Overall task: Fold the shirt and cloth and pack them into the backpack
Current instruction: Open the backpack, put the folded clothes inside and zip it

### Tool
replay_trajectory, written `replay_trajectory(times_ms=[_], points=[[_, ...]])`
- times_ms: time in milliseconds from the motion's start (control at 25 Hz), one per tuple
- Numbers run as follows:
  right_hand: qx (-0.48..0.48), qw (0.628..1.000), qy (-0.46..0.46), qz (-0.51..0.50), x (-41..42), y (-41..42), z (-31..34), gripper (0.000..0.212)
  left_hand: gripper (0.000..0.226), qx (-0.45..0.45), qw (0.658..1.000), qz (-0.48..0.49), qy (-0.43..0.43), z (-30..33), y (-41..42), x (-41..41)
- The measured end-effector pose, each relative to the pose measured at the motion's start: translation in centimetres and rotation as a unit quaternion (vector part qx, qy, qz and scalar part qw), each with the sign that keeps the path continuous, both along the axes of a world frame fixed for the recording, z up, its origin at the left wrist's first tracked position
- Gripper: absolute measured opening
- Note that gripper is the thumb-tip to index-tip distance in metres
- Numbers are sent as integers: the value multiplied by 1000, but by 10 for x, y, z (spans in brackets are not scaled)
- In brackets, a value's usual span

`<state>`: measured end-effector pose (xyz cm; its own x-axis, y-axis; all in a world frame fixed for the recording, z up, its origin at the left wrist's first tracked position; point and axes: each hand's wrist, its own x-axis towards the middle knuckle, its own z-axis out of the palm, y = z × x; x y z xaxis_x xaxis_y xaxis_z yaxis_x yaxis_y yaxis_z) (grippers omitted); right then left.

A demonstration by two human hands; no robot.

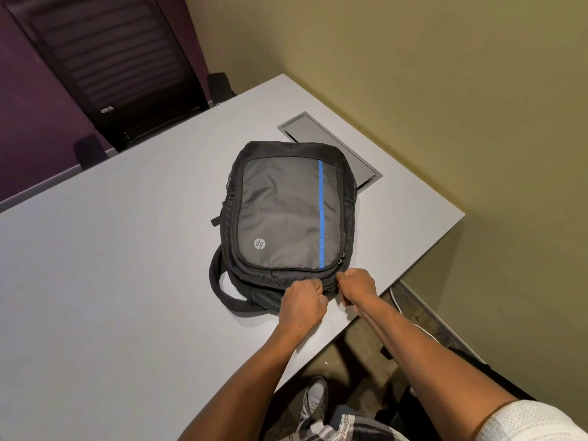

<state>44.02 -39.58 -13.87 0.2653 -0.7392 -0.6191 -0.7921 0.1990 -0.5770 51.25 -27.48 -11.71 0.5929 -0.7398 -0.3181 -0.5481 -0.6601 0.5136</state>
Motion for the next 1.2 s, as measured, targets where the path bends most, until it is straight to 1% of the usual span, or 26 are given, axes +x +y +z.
replay_trajectory(times_ms=[240, 360, 440, 520, 600, 680, 720, 800, 840, 920, 1000, 1080, 1200], points=[[-24, 999, 19, 16, -7, -10, 1, 32, 11, 9, 1000, 3, -22, 5, 42, 28], [-47, 998, 32, 23, -11, -18, 3, 31, 12, 20, 999, 32, -35, 10, 68, 59], [-55, 998, 31, 20, -13, -21, 4, 32, 15, 19, 999, 37, -21, 12, 81, 76], [-63, 997, 34, 32, -15, -17, 6, 32, 18, 9, 1000, 17, 2, 14, 86, 83], [-122, 990, 40, 54, -16, -6, 11, 27, 18, -3, 1000, 5, 17, 15, 85, 83], [-222, 971, -16, 88, -15, 11, 19, 21, 17, -12, 1000, 1, 24, 14, 84, 81], [-256, 956, -62, 131, -12, 22, 22, 18, 16, -14, 1000, 2, 26, 14, 83, 80], [-270, 920, -126, 254, -2, 44, 23, 8, 16, -20, 999, 5, 33, 13, 83, 79], [-259, 904, -133, 312, 4, 54, 23, 10, 16, -24, 999, 5, 39, 14, 83, 78], [-240, 882, -114, 389, 16, 69, 21, 28, 18, -35, 998, 13, 55, 15, 83, 80], [-257, 871, -82, 410, 28, 76, 22, 35, 18, -41, 997, 20, 69, 16, 83, 83], [-297, 855, -50, 423, 34, 79, 25, 32, 17, -38, 997, 16, 67, 17, 82, 84], [-341, 836, -32, 429, 38, 82, 28, 18, 17, -29, 998, 8, 59, 16, 82, 85]])
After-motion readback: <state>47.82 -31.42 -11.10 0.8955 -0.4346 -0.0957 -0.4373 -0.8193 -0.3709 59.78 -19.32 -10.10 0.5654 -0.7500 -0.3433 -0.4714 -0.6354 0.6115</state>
